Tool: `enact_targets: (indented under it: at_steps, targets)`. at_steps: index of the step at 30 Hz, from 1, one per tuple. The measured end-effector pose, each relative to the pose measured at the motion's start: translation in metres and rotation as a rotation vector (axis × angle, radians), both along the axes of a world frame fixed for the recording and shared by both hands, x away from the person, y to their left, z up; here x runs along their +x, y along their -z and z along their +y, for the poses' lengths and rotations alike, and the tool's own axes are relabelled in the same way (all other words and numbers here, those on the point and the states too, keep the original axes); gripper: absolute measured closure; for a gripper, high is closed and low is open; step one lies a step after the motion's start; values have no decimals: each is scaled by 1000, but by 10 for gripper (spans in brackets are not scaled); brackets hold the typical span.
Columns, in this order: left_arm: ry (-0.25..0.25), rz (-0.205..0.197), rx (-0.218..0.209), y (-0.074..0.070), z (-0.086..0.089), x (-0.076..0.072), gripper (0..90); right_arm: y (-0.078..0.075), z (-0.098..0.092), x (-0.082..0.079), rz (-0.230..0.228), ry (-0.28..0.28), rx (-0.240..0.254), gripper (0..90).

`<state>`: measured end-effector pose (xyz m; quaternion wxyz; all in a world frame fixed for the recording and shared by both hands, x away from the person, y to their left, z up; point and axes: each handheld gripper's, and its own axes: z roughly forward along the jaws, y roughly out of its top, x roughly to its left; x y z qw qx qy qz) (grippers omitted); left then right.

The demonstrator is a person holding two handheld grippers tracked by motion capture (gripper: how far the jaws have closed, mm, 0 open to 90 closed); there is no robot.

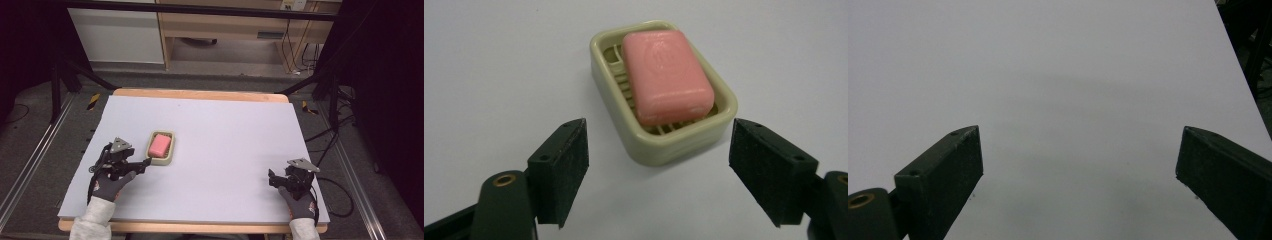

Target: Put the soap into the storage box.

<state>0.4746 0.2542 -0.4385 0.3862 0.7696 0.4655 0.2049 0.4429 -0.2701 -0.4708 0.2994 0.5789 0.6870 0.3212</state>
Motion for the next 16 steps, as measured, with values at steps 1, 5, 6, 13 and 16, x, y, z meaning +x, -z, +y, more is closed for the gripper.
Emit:
enact_targets:
  at_steps: [1, 5, 6, 13, 16]
  targets:
    - [-2, 0, 3, 1, 3, -2, 238, 0, 0, 0, 0, 0, -1, 51]
    - [-20, 2, 7, 8, 14, -7, 233, 0, -1, -1, 1, 8, -3, 51]
    - [-26, 5, 15, 9, 16, -8, 233, 0, -2, -1, -5, 9, -9, 51]
    - [-54, -6, 27, 16, 30, -16, 234, -1, -5, -3, -3, 20, -7, 51]
    - [-67, -8, 34, 18, 34, -19, 240, -1, -6, -3, -5, 23, -8, 51]
